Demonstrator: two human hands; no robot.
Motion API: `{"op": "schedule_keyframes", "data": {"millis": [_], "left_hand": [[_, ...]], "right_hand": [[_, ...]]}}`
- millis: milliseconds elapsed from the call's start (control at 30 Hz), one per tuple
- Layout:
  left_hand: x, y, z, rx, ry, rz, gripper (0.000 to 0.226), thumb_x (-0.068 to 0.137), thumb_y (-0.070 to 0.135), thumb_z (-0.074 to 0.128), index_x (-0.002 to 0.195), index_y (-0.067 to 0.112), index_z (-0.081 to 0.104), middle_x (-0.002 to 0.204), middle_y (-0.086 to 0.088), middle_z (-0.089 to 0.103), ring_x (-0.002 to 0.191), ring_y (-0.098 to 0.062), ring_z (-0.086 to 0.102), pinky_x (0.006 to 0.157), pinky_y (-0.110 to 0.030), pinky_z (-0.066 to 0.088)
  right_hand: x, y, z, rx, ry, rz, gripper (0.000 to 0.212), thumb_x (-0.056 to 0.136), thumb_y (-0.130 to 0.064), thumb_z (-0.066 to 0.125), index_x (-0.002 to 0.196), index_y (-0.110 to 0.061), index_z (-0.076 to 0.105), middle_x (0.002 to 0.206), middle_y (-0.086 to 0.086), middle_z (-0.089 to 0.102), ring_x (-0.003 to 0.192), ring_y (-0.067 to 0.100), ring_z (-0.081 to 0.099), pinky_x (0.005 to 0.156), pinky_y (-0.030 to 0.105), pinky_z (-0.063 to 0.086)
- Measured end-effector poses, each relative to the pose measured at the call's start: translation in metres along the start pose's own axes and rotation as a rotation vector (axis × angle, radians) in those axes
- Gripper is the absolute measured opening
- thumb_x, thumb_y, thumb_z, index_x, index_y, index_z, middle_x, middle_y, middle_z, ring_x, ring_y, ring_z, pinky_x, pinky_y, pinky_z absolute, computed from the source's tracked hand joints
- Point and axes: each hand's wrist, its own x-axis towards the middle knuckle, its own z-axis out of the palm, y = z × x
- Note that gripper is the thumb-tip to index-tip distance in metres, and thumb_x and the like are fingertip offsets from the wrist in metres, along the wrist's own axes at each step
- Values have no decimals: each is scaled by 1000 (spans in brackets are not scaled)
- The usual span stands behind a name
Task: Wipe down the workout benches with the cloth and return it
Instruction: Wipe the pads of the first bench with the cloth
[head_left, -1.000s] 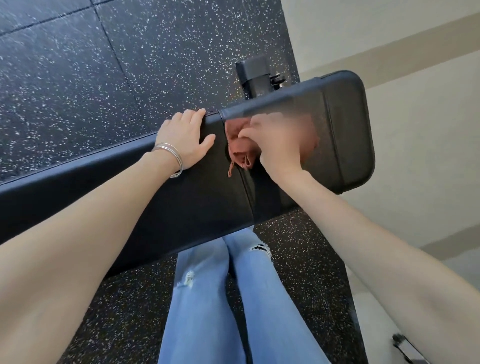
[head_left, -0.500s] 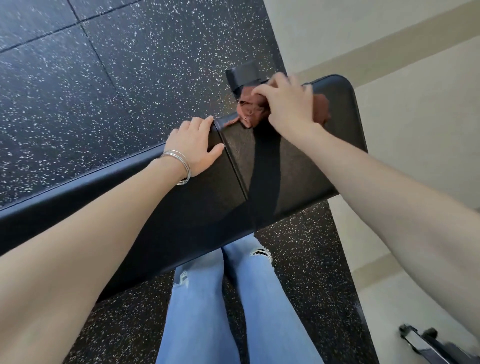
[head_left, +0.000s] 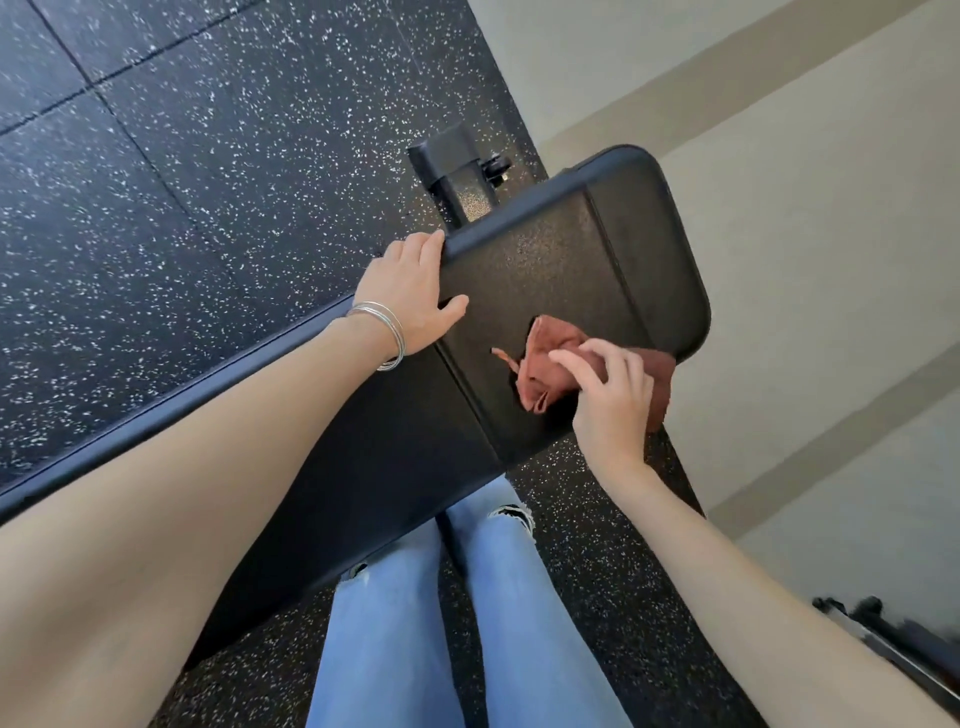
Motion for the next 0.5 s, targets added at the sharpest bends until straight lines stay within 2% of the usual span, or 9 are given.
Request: {"op": "schedule_keyframes", "data": {"millis": [67, 167, 367, 500], "left_hand": [[3, 1, 2, -8, 6, -2, 76, 90, 46, 48, 146, 4, 18, 145, -15, 34, 130, -34, 35, 106, -45, 33], [6, 1, 4, -7, 5, -1, 76, 91, 46, 46, 147, 5, 16, 145, -15, 34, 131, -35, 35, 105, -46, 33], [16, 8, 7, -6, 2, -39, 76, 91, 47, 44, 148, 7, 13, 145, -15, 34, 130, -35, 36, 104, -47, 32], [22, 15, 9, -14, 25, -69, 75, 92, 48, 43, 148, 8, 14, 145, -14, 35, 130, -35, 36, 104, -47, 32]], "right_hand": [[-3, 4, 3, -4, -5, -5, 51, 72, 12, 62, 105, -27, 70, 109, 9, 63, 95, 34, 58, 70, 42, 47], [33, 2, -4, 21, 27, -21, 51, 73, 11, 55, 104, -26, 70, 109, 8, 63, 97, 34, 57, 73, 42, 46], [171, -8, -21, -40, 9, 48, 56, 80, 5, 49, 118, -35, 59, 122, 3, 53, 115, 28, 45, 89, 40, 37], [226, 0, -27, -62, -144, -50, 55, 83, 3, 51, 120, -38, 56, 122, 3, 50, 118, 28, 42, 92, 43, 34]]}}
